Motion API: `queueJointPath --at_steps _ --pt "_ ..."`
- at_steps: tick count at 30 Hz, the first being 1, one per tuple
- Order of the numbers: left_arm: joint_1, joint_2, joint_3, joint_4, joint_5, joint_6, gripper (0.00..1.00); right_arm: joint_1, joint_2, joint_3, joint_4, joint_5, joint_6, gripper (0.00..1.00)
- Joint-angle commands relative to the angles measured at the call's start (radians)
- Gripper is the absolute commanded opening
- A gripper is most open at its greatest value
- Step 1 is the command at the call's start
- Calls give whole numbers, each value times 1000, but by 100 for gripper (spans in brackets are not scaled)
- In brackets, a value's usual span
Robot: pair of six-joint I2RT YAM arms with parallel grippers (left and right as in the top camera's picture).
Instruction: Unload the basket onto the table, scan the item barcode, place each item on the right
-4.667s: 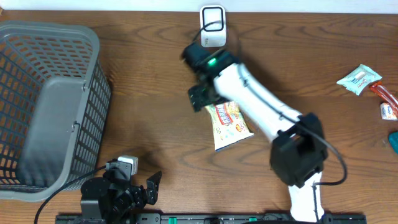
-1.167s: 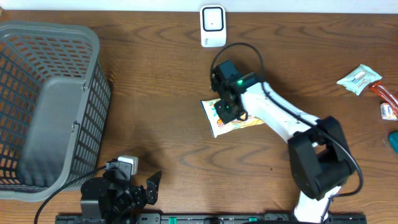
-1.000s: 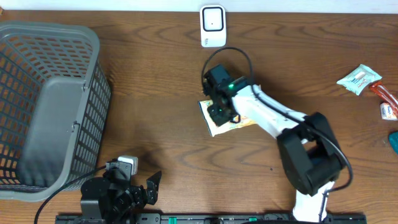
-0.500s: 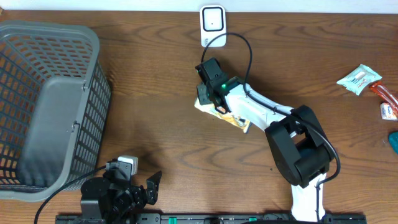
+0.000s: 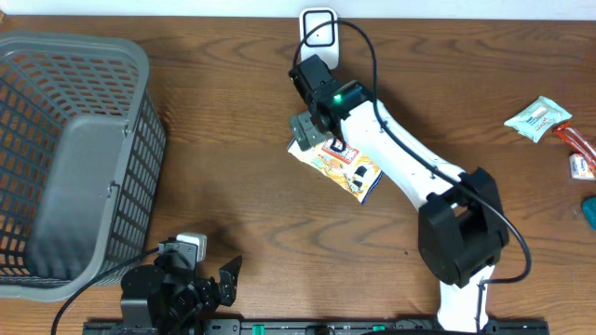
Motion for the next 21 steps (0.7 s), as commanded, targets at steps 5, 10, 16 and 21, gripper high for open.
queueJointPath --at_steps 5,10,16,21 --pt "-4 -2 0 -11 9 -1 99 16 0 -188 56 10 -258 99" --pt "-4 -2 0 -11 9 -1 99 45 0 -263 116 17 -273 99" --pt "-4 -2 0 -11 9 -1 99 83 0 -283 141 98 -272 99" --pt "-4 -2 0 -11 9 -1 99 87 0 -351 207 221 -265 99"
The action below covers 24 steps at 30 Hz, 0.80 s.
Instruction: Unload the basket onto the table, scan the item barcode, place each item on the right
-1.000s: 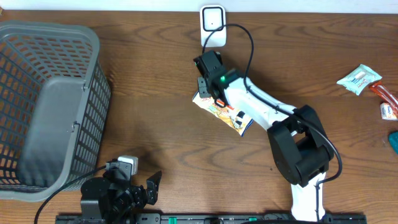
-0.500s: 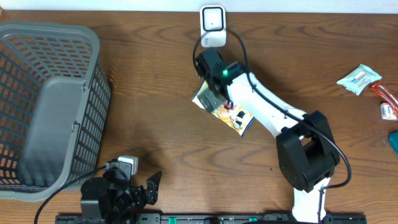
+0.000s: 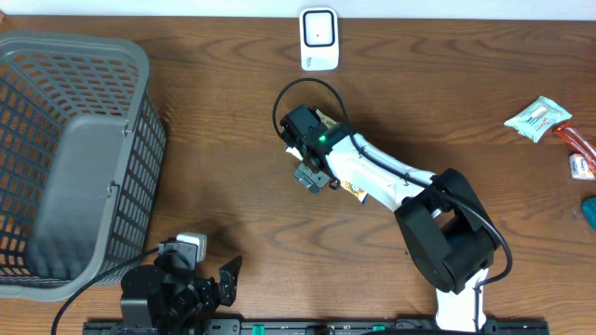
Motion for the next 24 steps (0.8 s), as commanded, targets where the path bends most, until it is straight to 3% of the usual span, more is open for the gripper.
queueJointPath --at_steps 1,6,11,15,17,19,20,24 --pt "-4 -2 0 -11 9 -1 99 -5 0 -66 22 146 9 99" --pt "-4 -2 0 -11 9 -1 99 -34 0 -149 51 160 16 99" --pt "-4 -2 0 -11 9 -1 98 -72 3 -211 97 -88 -88 97" --pt "-4 -2 0 -11 9 -1 99 -94 50 -214 130 -111 -103 83" --pt "-4 -2 0 -11 9 0 99 -104 87 -214 132 -105 -109 66" --pt "-4 -2 0 -11 9 -1 99 -108 126 -214 120 -126 -92 19" --pt "-4 -2 0 -11 9 -1 99 -109 140 -214 112 -160 -85 3" --pt "-4 -2 0 -11 9 -1 98 -109 148 -203 66 -381 -79 1"
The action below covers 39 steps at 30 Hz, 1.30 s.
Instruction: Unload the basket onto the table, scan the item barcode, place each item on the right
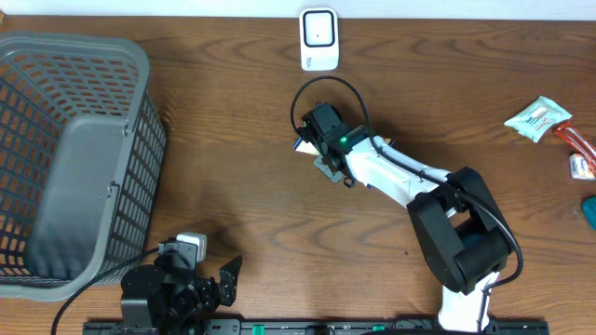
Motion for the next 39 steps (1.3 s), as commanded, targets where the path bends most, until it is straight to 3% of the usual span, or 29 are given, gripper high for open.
queueJointPath --at_steps 1,4,10,18,26,32,39 --pt "-4 -2 0 -11 9 -1 99 -22 162 -73 -105 -380 0 1" --pt "-4 -2 0 -11 9 -1 99 -36 142 34 -254 -570 -10 1" --pt "-4 -2 0 -11 9 -1 99 -113 109 271 -580 -999 -164 1" --pt "-4 -2 0 -11 9 -1 99 -243 109 257 -739 -1394 -356 1" --pt "-4 -2 0 -11 9 -1 99 -306 109 254 -900 -1633 -634 1" --pt "-4 -2 0 -11 9 -1 99 -312 109 251 -1162 -1724 -1051 1" --pt "-4 -2 0 -11 9 -1 99 -312 82 248 -1164 -1711 -1029 1"
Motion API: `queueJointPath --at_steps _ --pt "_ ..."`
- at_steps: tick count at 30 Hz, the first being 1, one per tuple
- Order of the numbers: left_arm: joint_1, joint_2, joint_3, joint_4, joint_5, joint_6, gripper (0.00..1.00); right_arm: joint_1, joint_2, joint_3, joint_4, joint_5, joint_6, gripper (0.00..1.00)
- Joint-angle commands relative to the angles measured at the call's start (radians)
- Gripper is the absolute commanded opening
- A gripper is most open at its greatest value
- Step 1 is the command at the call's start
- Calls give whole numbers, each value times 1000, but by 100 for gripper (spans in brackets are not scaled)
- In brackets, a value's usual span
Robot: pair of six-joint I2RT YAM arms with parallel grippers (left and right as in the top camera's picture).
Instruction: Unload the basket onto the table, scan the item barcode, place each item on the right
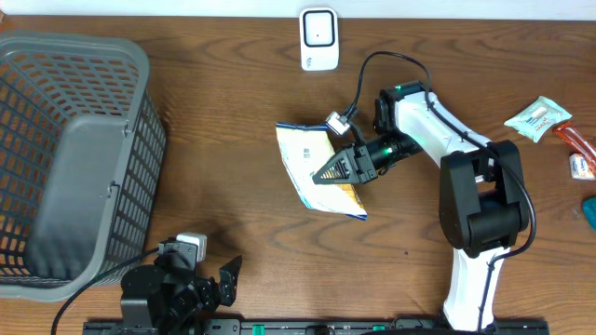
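The item is a flat snack packet [303, 163], pale blue and white on the face that shows, with a yellow strip at its lower right. It is near the table's middle, below the white barcode scanner [318, 39] at the far edge. My right gripper [333, 171] reaches in from the right, pointing left, and is shut on the packet's right side. My left gripper [223, 279] is folded at the front edge, far from the packet; its state is unclear.
A large grey mesh basket [140, 112] fills the left side. Several small items lie at the right edge: a white and green sachet [537, 119], an orange one [575, 140] and a white and red one [582, 167].
The right arm's elbow has moved to the right and the wrist now points left. The packet, then mostly hidden under the wrist, now lies spread out with its pale face up.
First my right gripper held the packet just below the scanner, its colourful printed face up. Then the gripper was nearer the table's middle, with the packet mostly hidden under the wrist in both later moments. Now the packet shows its pale face. The left arm stayed parked.
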Motion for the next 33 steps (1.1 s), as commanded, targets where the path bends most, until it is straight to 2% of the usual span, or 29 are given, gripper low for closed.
queueJointPath --at_steps 1,10,18,26,33 --pt "-4 -2 0 -11 9 -1 99 -8 -30 -5 -3 -49 -72 1" --pt "-4 -2 0 -11 9 -1 99 -8 -108 -103 -3 -29 -61 1" --pt "-4 -2 0 -11 9 -1 99 -35 -208 -280 -3 -12 -141 1" --pt "-4 -2 0 -11 9 -1 99 -110 -214 -451 -3 -11 -204 1" --pt "-4 -2 0 -11 9 -1 99 -148 -214 -483 -3 -11 -213 1"
